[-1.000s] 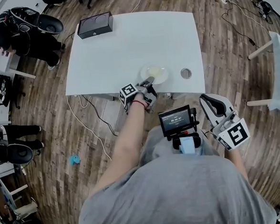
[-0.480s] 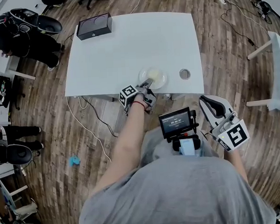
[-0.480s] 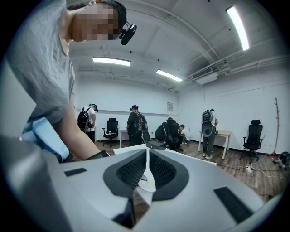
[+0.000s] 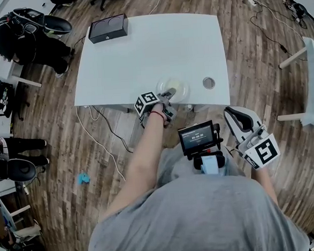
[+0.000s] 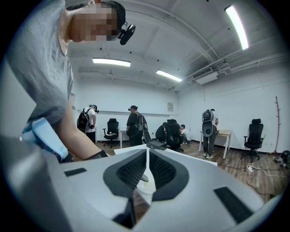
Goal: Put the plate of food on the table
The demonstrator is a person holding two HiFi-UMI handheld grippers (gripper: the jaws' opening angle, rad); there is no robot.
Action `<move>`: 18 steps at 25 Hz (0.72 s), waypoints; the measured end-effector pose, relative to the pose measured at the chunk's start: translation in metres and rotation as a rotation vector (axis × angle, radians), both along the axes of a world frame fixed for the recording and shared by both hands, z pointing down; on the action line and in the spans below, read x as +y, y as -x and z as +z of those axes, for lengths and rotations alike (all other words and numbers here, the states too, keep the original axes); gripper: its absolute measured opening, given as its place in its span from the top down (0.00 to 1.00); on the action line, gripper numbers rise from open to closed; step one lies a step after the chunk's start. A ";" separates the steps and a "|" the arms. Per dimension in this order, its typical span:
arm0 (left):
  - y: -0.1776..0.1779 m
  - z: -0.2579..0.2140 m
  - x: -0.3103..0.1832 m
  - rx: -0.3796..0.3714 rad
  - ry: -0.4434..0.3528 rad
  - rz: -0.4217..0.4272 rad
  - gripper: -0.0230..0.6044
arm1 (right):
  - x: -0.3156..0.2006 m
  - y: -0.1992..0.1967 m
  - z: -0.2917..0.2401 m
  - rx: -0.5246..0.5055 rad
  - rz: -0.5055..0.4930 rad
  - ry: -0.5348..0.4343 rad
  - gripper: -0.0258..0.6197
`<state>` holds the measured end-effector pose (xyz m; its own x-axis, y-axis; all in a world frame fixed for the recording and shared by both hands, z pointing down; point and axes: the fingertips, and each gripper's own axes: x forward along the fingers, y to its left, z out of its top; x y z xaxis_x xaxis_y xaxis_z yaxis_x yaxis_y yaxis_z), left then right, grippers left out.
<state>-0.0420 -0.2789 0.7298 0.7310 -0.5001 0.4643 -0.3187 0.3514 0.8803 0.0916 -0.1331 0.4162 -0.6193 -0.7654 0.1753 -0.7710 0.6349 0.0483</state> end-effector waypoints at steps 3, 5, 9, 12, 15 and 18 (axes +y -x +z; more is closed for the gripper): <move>0.007 -0.001 -0.006 -0.037 -0.015 -0.014 0.55 | -0.001 -0.001 0.002 0.000 0.002 0.002 0.91; 0.015 -0.001 -0.012 -0.036 -0.031 -0.080 0.55 | -0.001 -0.001 0.003 -0.001 0.004 0.006 0.91; 0.032 -0.002 -0.019 -0.090 -0.078 -0.193 0.55 | -0.001 -0.002 0.005 0.001 0.007 0.010 0.91; 0.042 -0.003 -0.020 -0.233 -0.155 -0.175 0.54 | -0.001 -0.002 0.007 0.002 0.006 0.011 0.91; 0.045 -0.004 -0.021 -0.364 -0.238 -0.089 0.52 | -0.002 -0.002 0.008 0.000 0.003 0.013 0.91; 0.046 -0.004 -0.024 -0.448 -0.301 -0.029 0.51 | -0.003 -0.003 0.009 -0.001 0.001 0.012 0.91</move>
